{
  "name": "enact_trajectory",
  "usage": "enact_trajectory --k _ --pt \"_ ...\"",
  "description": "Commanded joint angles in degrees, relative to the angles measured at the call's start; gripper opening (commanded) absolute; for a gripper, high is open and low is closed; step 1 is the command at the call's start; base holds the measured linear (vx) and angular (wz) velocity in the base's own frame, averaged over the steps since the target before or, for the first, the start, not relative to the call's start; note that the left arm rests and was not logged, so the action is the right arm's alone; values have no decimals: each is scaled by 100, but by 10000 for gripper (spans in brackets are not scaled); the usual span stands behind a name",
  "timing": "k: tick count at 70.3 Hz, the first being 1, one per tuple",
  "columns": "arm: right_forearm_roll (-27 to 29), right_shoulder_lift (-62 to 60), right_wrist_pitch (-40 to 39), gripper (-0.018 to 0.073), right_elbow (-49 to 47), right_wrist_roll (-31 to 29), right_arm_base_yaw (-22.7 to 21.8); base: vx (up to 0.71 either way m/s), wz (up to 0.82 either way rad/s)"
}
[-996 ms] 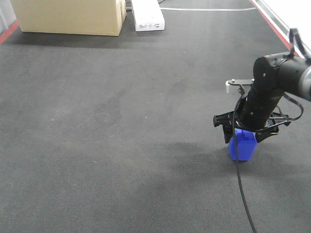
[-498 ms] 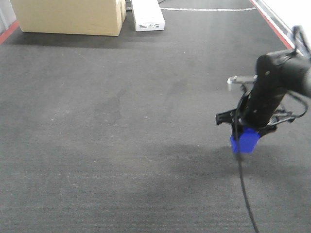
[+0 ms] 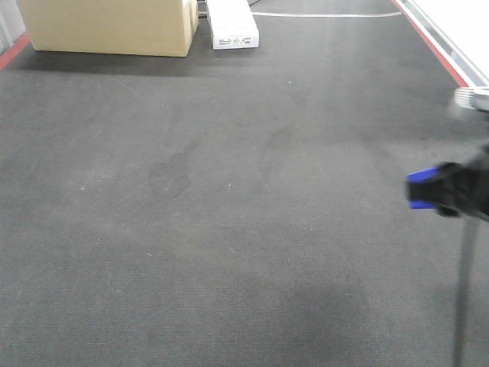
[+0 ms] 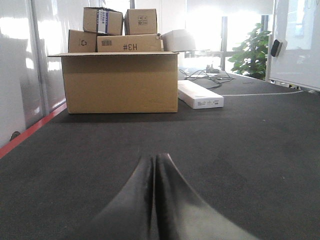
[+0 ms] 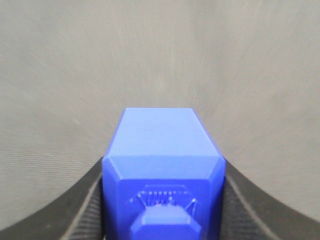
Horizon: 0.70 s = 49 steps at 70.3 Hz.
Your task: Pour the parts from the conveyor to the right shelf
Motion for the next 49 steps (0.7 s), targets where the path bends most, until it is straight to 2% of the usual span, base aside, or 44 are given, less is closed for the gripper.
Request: enact_trajectory --k 1,33,40,49 --pt "-146 -903 -603 -9 276 -149 -24 0 0" --pt "-143 -4878 -847 -9 2210 -536 -24 0 0" --pt "-143 -5557 -1213 -9 2765 -874 -24 0 0" --pt "-154 -6182 -2150 -9 3478 -1088 -24 0 0"
